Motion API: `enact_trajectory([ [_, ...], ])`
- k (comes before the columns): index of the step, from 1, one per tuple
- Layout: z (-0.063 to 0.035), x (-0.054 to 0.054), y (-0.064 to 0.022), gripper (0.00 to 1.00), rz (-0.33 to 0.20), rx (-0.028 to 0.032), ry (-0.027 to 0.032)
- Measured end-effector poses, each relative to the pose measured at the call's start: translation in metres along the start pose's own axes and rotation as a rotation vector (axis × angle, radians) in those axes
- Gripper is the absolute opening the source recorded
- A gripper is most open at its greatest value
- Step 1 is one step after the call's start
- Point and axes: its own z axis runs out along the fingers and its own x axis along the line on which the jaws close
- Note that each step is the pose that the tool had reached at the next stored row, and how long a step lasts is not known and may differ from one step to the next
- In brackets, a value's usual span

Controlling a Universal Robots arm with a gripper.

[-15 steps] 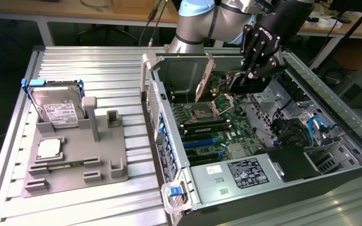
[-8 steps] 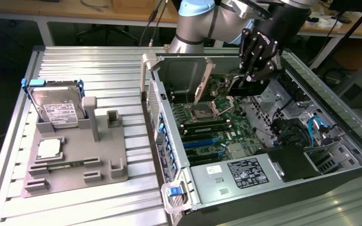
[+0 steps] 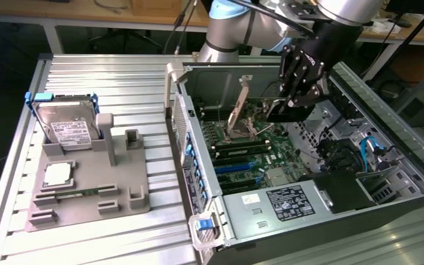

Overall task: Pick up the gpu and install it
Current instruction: 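Insert the gpu into the slot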

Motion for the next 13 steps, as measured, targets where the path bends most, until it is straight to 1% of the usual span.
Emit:
enact_trajectory([
  [3,0.0039,0.012,0.0023,0.27,0.000,0.0000,0.0000],
  [4,0.0050,0.013,0.0044,0.27,0.000,0.0000,0.0000],
  [5,0.0067,0.015,0.0090,0.27,0.000,0.0000,0.0002],
  [10,0.0157,0.020,0.0164,0.27,-0.001,0.0001,-0.0001],
  [13,0.0212,0.020,0.0189,0.27,-0.003,0.0000,0.0001],
])
